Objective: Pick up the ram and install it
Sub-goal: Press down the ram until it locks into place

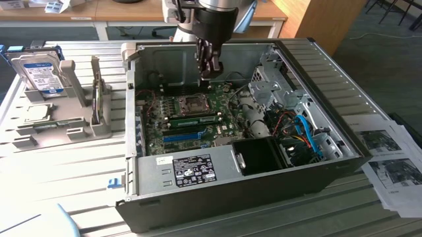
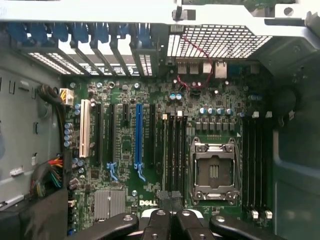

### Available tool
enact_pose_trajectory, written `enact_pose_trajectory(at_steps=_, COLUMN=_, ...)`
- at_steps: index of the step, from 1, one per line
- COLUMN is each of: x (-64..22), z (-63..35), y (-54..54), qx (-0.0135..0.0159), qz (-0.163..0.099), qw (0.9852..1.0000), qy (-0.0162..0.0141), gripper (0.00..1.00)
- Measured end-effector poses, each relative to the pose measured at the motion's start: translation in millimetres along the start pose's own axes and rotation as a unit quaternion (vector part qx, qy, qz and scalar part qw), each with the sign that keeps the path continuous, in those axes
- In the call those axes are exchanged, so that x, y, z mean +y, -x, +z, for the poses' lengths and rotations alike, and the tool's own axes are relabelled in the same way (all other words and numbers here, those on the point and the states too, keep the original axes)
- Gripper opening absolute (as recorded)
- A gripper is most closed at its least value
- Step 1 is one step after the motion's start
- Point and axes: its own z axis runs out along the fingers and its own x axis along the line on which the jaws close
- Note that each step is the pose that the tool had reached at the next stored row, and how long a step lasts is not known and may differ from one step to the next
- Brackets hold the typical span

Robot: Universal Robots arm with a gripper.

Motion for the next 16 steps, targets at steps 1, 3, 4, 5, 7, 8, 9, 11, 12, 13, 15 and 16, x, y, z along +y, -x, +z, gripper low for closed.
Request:
enact_pose_trajectory(at_steps=1, x=-0.5, z=-0.1, y=0.0, qx=0.0001, qz=0.0, qw=1.0, qy=0.0, gripper=0.09)
enact_pose_trajectory(at_steps=3, x=-0.5, z=-0.1, y=0.0, qx=0.0, qz=0.0, qw=1.0, qy=0.0, gripper=0.09)
enact_pose_trajectory(at_steps=4, x=-0.5, z=-0.1, y=0.0, qx=0.0, qz=0.0, qw=1.0, qy=0.0, gripper=0.09)
enact_pose_trajectory(at_steps=5, x=-0.5, z=-0.1, y=0.0, qx=0.0, qz=0.0, qw=1.0, qy=0.0, gripper=0.09)
enact_pose_trajectory(at_steps=7, x=-0.6, z=0.0, y=0.0, qx=0.0, qz=0.0, qw=1.0, qy=-0.0008, gripper=0.09)
enact_pose_trajectory(at_steps=8, x=-0.5, z=0.1, y=0.1, qx=-0.0001, qz=0.0, qw=1.0, qy=-0.0014, gripper=0.09)
enact_pose_trajectory(at_steps=9, x=-0.5, z=0.0, y=0.1, qx=0.0, qz=-0.001, qw=1.0, qy=-0.0022, gripper=0.09)
enact_pose_trajectory(at_steps=11, x=-0.3, z=0.0, y=0.0, qx=0.0, qz=-0.001, qw=1.0, qy=-0.0037, gripper=0.09)
enact_pose_trajectory(at_steps=12, x=-0.2, z=0.0, y=0.0, qx=0.0, qz=-0.001, qw=1.0, qy=-0.005, gripper=0.09)
enact_pose_trajectory(at_steps=13, x=0.0, z=0.0, y=0.0, qx=0.0, qz=-0.001, qw=1.0, qy=-0.0064, gripper=0.09)
enact_pose_trajectory(at_steps=15, x=0.3, z=0.0, y=0.0, qx=0.0, qz=-0.002, qw=1.0, qy=-0.0091, gripper=0.09)
enact_pose_trajectory(at_steps=16, x=0.5, z=0.0, y=0.0, qx=-0.0001, qz=-0.002, qw=0.9999, qy=-0.0107, gripper=0.09)
